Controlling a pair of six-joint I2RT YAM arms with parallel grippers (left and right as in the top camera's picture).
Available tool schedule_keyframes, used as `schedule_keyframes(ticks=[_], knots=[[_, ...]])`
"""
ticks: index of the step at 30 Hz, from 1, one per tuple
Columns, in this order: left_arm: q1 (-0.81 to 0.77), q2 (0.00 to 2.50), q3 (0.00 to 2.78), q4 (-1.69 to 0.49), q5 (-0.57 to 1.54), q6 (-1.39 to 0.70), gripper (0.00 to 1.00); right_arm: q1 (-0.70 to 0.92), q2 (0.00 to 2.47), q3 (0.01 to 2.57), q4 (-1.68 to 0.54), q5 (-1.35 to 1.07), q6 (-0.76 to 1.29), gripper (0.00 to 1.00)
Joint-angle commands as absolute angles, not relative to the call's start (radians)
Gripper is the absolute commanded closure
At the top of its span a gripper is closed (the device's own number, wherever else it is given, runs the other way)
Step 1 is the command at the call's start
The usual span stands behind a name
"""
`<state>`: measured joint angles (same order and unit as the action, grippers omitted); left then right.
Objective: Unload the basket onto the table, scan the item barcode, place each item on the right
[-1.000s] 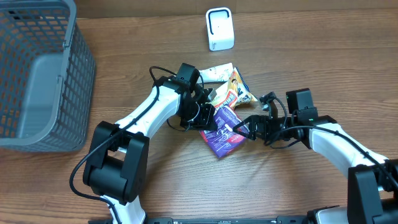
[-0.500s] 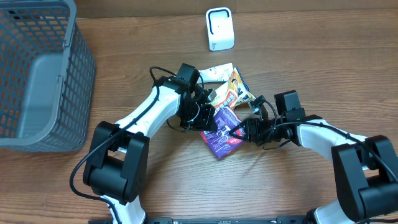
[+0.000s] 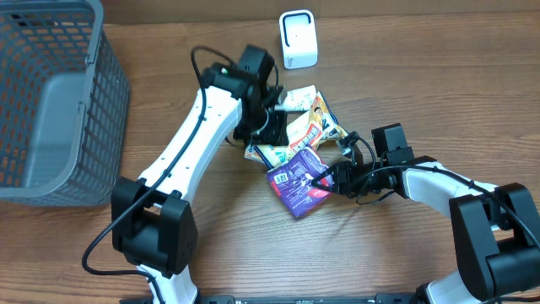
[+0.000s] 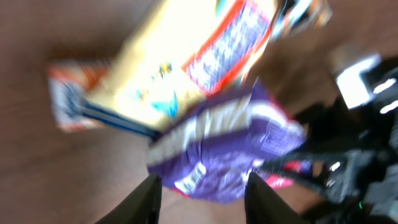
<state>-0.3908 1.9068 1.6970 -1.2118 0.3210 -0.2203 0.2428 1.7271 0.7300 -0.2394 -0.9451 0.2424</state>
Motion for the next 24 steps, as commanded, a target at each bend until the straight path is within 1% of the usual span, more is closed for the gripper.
schedule_keyframes(ticks=[1, 4, 5, 7, 8, 9, 14, 15, 20, 21, 22, 24], knots=[[-0.391, 1.893, 1.774, -1.216, 0.220, -0.224, 0.56, 0.246, 1.724, 0.730, -0.253, -0.972, 0.240, 0.96], [-0.391, 1.893, 1.776, -1.223, 0.217, -0.224, 0.56, 0.245, 1.694, 0.747, -0.295, -0.996, 0.239, 0.96], [-0.391, 1.893, 1.776, -1.232, 0.220, -0.224, 0.58, 0.245, 1.673, 0.752, -0.297, -0.996, 0.240, 0.96], [-0.400, 1.893, 1.776, -1.247, 0.281, -0.221, 0.71, 0.245, 1.649, 0.759, -0.295, -0.962, 0.241, 0.96], [-0.410, 1.893, 1.776, -1.258, 0.317, -0.206, 0.75, 0.245, 1.647, 0.760, -0.298, -0.938, 0.246, 0.96], [-0.431, 1.893, 1.775, -1.269, 0.332, -0.206, 0.81, 0.241, 1.647, 0.760, -0.300, -0.883, 0.291, 0.96], [-0.500, 1.893, 1.767, -1.279, 0.334, -0.220, 0.92, 0.186, 1.647, 0.760, -0.301, -0.856, 0.324, 0.96], [-0.509, 1.893, 1.760, -1.279, 0.334, -0.235, 0.96, 0.168, 1.647, 0.760, -0.302, -0.849, 0.336, 0.96], [-0.507, 1.893, 1.679, -1.259, 0.347, -0.290, 0.96, 0.102, 1.647, 0.760, -0.329, -0.845, 0.341, 0.96], [-0.503, 1.893, 1.662, -1.242, 0.371, -0.293, 0.96, 0.101, 1.647, 0.760, -0.332, -0.846, 0.341, 0.96], [-0.495, 1.893, 1.619, -1.178, 0.465, -0.292, 0.96, 0.102, 1.647, 0.760, -0.332, -0.846, 0.341, 0.96], [-0.492, 1.893, 1.571, -1.113, 0.541, -0.292, 0.96, 0.102, 1.647, 0.760, -0.332, -0.846, 0.341, 0.96]])
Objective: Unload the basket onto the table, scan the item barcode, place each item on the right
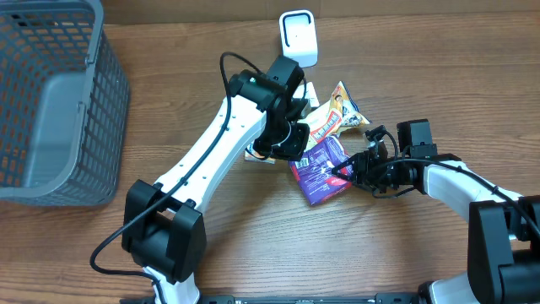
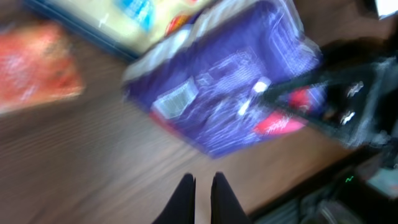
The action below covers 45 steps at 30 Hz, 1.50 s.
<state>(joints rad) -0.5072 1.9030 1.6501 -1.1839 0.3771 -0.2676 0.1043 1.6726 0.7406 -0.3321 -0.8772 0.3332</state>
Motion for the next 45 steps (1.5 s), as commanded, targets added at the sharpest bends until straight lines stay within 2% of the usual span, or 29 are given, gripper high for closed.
schedule_keyframes(ticks=[1, 23, 33, 41, 45], knots=[[-0.492, 1.893, 1.542, -1.084, 0.567, -0.292, 0.96, 0.102, 1.647, 0.760, -0.333, -0.846, 0.341, 0.96], [-0.490, 1.896, 1.209, -0.755, 0.514, -0.408, 0.96, 0.101, 1.647, 0.760, -0.343, -0.952, 0.371, 0.96], [-0.490, 2.008, 1.208, -0.754, 0.546, -0.408, 0.96, 0.086, 1.645, 0.787, -0.347, -1.008, 0.372, 0.96], [-0.490, 2.014, 1.208, -0.754, 0.551, -0.404, 0.96, -0.026, 1.645, 0.787, -0.355, -1.013, 0.393, 0.96], [-0.490, 2.000, 1.214, -0.760, 0.581, -0.347, 0.96, -0.030, 1.645, 0.787, -0.353, -1.015, 0.393, 0.96]])
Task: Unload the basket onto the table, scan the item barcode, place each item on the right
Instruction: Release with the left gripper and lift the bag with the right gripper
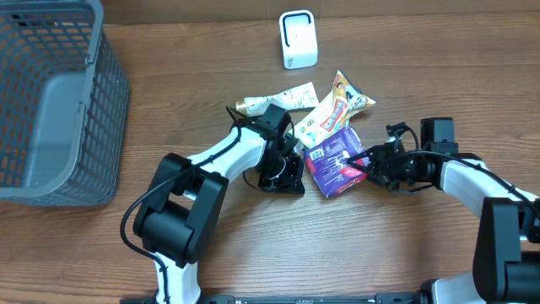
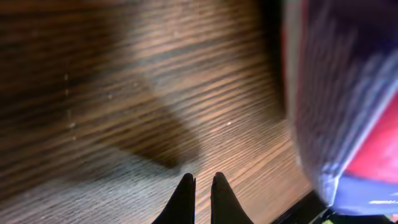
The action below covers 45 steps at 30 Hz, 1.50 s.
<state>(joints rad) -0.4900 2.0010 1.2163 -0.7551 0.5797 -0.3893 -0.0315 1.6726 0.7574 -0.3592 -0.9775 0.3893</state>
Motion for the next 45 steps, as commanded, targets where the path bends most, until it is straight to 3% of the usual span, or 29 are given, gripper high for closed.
schedule_keyframes(ticks=[1, 10, 22, 29, 37, 45], knots=[[-0.490, 1.983, 1.216, -0.767, 0.577, -0.328, 0.96, -0.030, 1.645, 0.787, -0.354, -1.016, 0.393, 0.96], [-0.401, 1.751, 1.308, -0.947, 0.347, -0.281, 0.96, -0.030, 1.588, 0.788, -0.351, -1.125, 0.393, 0.96], [-0.102, 1.651, 1.480, -1.120, 0.348, -0.179, 0.96, -0.030, 1.280, 0.793, -0.384, -1.376, 0.425, 0.96], [-0.090, 1.651, 1.484, -1.129, 0.348, -0.179, 0.90, -0.030, 1.113, 0.813, -0.347, -1.408, 0.520, 0.96], [-0.090, 1.651, 1.484, -1.138, 0.348, -0.179, 0.90, -0.096, 1.089, 0.813, -0.125, -1.541, 0.867, 0.96], [-0.090, 1.651, 1.484, -1.149, 0.347, -0.179, 0.91, -0.147, 1.089, 0.813, -0.098, -1.570, 0.911, 0.96]])
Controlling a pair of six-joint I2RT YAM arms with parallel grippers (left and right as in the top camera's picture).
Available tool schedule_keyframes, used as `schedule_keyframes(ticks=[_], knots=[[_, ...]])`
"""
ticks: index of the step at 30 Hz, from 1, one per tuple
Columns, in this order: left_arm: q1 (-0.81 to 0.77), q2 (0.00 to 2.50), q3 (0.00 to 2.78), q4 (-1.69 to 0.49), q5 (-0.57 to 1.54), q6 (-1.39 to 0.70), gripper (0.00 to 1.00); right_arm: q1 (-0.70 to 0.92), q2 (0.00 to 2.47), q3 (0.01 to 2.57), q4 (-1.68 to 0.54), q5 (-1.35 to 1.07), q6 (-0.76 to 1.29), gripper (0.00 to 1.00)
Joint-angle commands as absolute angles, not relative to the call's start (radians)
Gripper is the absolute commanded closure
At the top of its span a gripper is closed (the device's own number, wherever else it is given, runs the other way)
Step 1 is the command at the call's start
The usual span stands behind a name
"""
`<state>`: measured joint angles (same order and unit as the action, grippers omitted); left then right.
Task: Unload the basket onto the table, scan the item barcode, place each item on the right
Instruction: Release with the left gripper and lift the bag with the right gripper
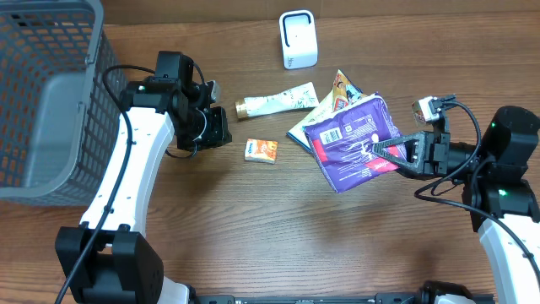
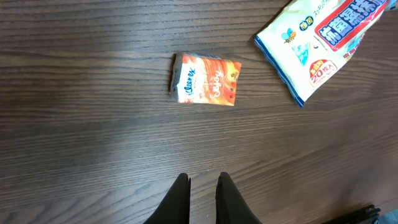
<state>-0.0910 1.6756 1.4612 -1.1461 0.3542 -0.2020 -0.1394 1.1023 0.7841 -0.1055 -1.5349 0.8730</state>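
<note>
A purple snack packet hangs tilted above the table, right of centre, its printed back with a white label facing up. My right gripper is shut on the packet's right edge. The white scanner stands at the table's far edge, apart from the packet. My left gripper hovers at the left, near the basket; in the left wrist view its fingers stand close together over bare wood, holding nothing.
A grey mesh basket fills the far left. A small orange tissue pack, a tube and a white-and-blue pouch lie between the arms, partly under the raised packet.
My left gripper was low on the table beside the purple packet; it is now back at the left near the basket. The right gripper holds the packet higher and farther right.
First my left gripper was open over the pile while the right gripper held the purple packet on the table. Then the left was shut beside the packet, later down at the wood next to it. Now the left is withdrawn and the right holds the packet raised.
</note>
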Motion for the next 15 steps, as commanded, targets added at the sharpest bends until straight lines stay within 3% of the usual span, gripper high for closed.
schedule_keyframes(ticks=[1, 8, 12, 15], knots=[[-0.090, 1.651, 1.484, -1.149, 0.347, -0.179, 0.91, -0.147, 1.089, 0.813, -0.097, -1.570, 0.911, 0.96], [-0.090, 1.651, 1.484, -1.153, 0.329, -0.178, 0.91, -0.147, 1.089, 0.813, -0.090, -1.570, 0.910, 0.96], [-0.090, 1.651, 1.484, -1.152, 0.300, -0.179, 0.91, -0.144, 1.089, 0.813, 0.051, -1.570, 0.847, 0.96], [-0.090, 1.651, 1.484, -1.151, 0.232, -0.179, 0.92, -0.144, 1.108, 0.813, 0.289, -1.546, 0.832, 0.96]])
